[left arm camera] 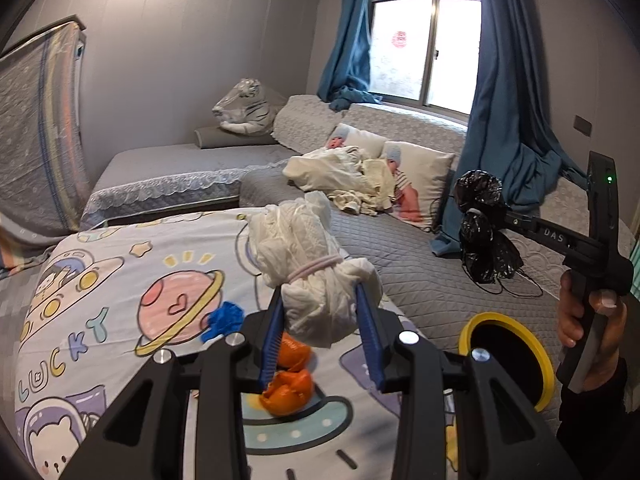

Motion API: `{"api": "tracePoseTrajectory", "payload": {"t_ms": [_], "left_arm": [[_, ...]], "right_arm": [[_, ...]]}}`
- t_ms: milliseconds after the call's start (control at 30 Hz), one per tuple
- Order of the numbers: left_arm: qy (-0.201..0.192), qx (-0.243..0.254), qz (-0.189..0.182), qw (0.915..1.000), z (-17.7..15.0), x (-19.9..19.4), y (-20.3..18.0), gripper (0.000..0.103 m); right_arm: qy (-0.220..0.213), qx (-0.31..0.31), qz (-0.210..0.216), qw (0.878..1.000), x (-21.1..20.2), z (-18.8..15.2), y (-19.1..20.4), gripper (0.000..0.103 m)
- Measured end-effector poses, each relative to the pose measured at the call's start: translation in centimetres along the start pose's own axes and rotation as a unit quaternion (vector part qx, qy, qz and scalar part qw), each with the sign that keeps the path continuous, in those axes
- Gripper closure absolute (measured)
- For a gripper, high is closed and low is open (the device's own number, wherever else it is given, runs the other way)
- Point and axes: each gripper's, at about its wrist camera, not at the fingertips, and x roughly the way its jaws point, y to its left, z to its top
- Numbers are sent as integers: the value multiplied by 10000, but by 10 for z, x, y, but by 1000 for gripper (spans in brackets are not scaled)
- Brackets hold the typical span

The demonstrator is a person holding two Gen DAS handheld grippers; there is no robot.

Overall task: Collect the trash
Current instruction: 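Carry the cloth bundle and black bag with both tools over the yellow bin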

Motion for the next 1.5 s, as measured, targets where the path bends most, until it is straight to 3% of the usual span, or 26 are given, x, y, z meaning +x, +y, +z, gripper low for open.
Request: {"api": "tracePoseTrajectory", "payload": {"t_ms": [600, 867, 1233, 1500], "left_arm": [[20, 854, -926, 9920, 15, 37, -111, 70], [203, 1293, -1352, 9821, 11, 62, -168, 70], [573, 1617, -1804, 9685, -6, 97, -228, 70], [1148, 1635, -2225, 9543, -29, 136, -260, 69]], "right_arm": [[-238, 501, -1042, 9930, -61, -30, -98, 93], [-126, 798, -1481, 9857, -82, -53, -142, 93], [214, 1220, -1824, 9754, -80, -85, -190, 93], [470, 1501, -1995, 9672, -73, -109, -215, 93]]}}
